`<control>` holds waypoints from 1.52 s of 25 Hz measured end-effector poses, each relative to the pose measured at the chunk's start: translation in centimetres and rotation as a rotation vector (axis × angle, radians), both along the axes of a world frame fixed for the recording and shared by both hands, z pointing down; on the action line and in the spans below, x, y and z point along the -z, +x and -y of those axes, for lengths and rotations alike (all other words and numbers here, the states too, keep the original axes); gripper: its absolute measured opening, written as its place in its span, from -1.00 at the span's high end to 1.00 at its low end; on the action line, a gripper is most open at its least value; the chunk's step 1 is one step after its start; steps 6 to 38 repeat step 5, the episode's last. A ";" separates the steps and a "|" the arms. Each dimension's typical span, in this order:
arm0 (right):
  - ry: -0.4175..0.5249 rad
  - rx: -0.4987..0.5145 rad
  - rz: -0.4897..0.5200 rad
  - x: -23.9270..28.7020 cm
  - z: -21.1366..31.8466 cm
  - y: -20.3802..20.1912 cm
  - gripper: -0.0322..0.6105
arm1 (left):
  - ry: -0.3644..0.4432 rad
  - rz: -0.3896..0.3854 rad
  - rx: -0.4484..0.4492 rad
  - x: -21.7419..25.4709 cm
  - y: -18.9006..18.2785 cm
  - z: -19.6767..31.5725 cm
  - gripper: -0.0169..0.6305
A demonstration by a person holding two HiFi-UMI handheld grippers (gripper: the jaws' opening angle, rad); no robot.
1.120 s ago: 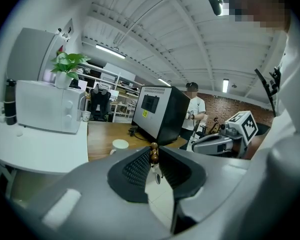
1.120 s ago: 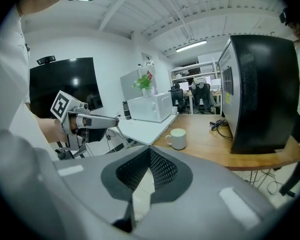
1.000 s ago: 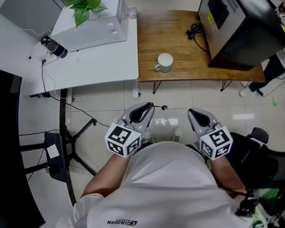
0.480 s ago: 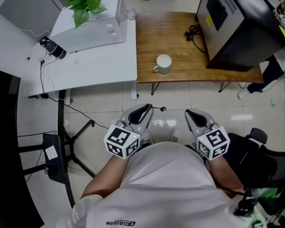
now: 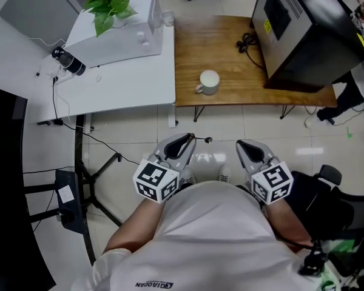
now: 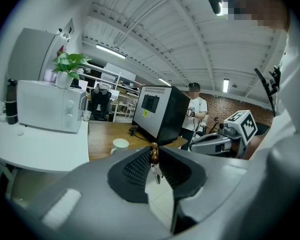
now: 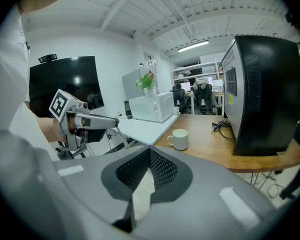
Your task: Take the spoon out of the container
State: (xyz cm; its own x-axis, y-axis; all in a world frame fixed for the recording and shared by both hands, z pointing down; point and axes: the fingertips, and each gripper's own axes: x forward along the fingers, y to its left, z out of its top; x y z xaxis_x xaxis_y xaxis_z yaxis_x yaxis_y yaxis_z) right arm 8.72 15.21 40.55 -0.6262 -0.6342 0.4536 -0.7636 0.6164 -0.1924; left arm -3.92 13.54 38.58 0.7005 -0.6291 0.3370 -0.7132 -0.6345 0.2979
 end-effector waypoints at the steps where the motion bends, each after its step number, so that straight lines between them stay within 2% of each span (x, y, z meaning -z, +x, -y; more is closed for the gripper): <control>1: -0.001 0.002 -0.001 0.0 0.0 0.0 0.88 | 0.000 0.001 0.000 0.0 0.0 0.0 0.78; 38: -0.002 0.007 -0.002 -0.1 0.0 0.1 0.88 | 0.000 0.007 -0.002 0.0 0.2 0.0 0.78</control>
